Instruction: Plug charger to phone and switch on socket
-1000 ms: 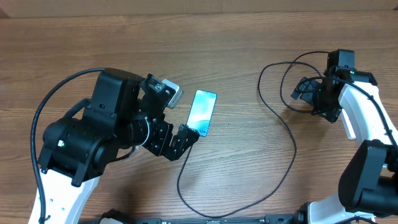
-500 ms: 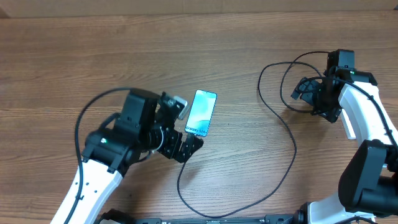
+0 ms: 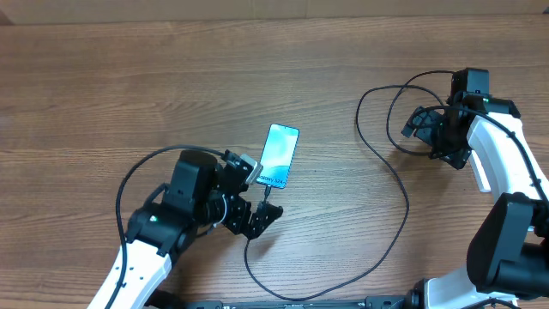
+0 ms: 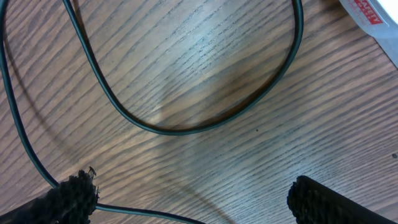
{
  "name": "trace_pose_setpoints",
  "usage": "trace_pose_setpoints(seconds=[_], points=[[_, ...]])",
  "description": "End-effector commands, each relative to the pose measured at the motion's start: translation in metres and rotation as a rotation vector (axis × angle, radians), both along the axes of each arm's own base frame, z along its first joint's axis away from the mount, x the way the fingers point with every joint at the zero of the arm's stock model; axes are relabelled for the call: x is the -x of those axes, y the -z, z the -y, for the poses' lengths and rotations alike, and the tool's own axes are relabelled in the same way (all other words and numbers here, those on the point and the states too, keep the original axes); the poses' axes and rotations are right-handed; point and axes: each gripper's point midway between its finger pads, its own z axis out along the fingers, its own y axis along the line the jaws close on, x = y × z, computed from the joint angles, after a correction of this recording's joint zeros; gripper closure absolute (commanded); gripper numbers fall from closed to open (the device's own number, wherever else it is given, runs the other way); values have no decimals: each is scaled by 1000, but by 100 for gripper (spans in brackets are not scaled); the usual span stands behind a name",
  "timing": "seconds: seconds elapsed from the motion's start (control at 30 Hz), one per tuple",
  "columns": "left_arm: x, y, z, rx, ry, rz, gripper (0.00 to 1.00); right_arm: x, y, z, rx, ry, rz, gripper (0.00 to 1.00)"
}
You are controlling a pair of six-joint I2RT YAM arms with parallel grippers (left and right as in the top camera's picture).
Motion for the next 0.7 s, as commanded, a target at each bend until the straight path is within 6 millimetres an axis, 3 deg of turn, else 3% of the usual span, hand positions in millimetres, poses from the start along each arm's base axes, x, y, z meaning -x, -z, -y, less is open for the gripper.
trace_pose_setpoints(seconds=[0.0,0.67], points=[[11,12,1,40,21,-4,0,-2,-7,-2,-4,1,26,0],[24,23,-7,214,-55,71,0,-2,-7,-3,-4,1,26,0]])
